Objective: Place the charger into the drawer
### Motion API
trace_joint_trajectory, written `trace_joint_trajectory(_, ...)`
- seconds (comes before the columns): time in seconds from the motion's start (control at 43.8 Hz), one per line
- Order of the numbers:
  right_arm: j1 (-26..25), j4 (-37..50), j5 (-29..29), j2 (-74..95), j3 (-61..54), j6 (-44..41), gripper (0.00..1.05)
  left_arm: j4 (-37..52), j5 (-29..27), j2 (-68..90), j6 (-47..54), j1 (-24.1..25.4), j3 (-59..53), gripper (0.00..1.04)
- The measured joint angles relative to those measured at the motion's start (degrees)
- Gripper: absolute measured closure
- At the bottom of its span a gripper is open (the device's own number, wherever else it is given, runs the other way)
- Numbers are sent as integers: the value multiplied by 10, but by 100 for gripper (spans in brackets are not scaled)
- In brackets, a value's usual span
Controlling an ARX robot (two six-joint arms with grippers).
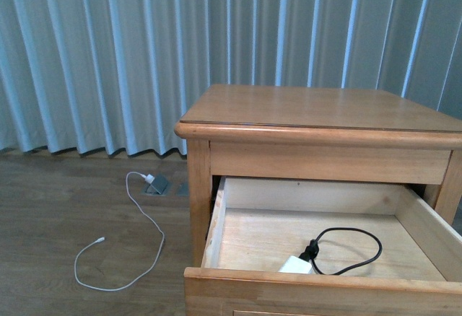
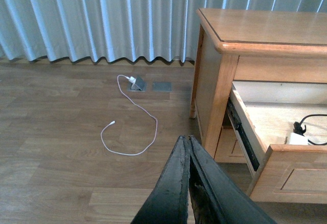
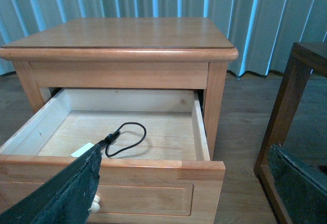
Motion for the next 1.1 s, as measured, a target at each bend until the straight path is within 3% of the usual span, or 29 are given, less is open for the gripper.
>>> trace_joint_trajectory(0.251, 0, 0, 0, 0, 0, 0, 8, -3, 75, -34, 0, 80, -30, 101)
trace_joint_trajectory(0.319, 0, 0, 0, 0, 0, 0, 8, -7, 151, -45, 0, 138, -38, 101)
trace_joint_trajectory(0.388, 0, 0, 0, 0, 0, 0, 8, -7, 161, -51, 0, 172, -43, 101)
trace_joint_trajectory(1.095, 0, 0, 0, 0, 0, 0, 8, -6, 169, -86, 0, 177, -77, 101)
